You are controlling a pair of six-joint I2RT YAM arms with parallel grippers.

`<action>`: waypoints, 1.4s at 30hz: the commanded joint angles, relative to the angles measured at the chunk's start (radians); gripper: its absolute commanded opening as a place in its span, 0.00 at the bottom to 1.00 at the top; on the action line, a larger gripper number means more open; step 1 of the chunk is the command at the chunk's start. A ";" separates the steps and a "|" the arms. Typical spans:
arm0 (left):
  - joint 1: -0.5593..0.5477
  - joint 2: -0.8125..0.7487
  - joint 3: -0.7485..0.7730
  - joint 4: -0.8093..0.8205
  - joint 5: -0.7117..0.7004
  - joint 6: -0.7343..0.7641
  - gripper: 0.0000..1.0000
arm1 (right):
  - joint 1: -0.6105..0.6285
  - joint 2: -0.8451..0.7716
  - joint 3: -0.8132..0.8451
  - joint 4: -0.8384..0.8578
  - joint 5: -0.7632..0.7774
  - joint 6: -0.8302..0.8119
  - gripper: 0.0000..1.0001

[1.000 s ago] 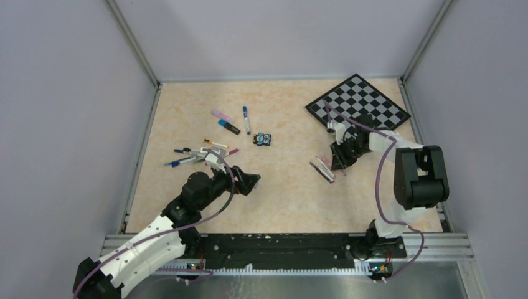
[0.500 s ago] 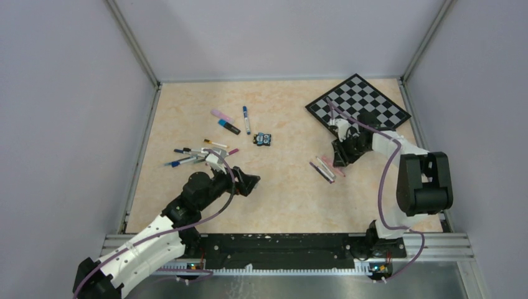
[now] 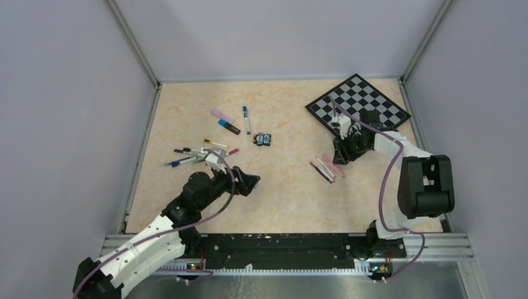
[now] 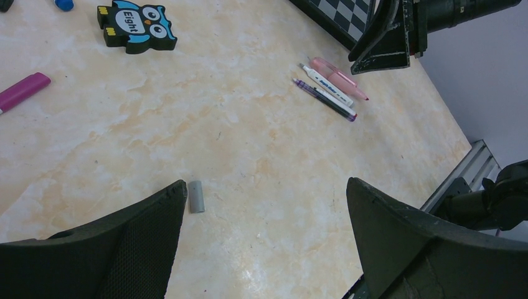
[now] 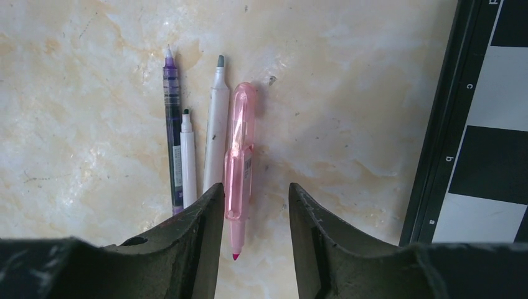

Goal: Open the pen caps
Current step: Place the pen at the center of the board.

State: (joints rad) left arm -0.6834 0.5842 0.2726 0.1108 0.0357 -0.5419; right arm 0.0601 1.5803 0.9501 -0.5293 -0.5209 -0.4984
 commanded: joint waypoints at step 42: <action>0.002 -0.008 0.028 0.044 0.009 -0.012 0.99 | 0.009 0.050 0.026 0.020 0.096 0.066 0.26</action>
State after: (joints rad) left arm -0.6834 0.5842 0.2726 0.1116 0.0364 -0.5518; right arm 0.0635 1.6264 0.9501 -0.5293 -0.4370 -0.4416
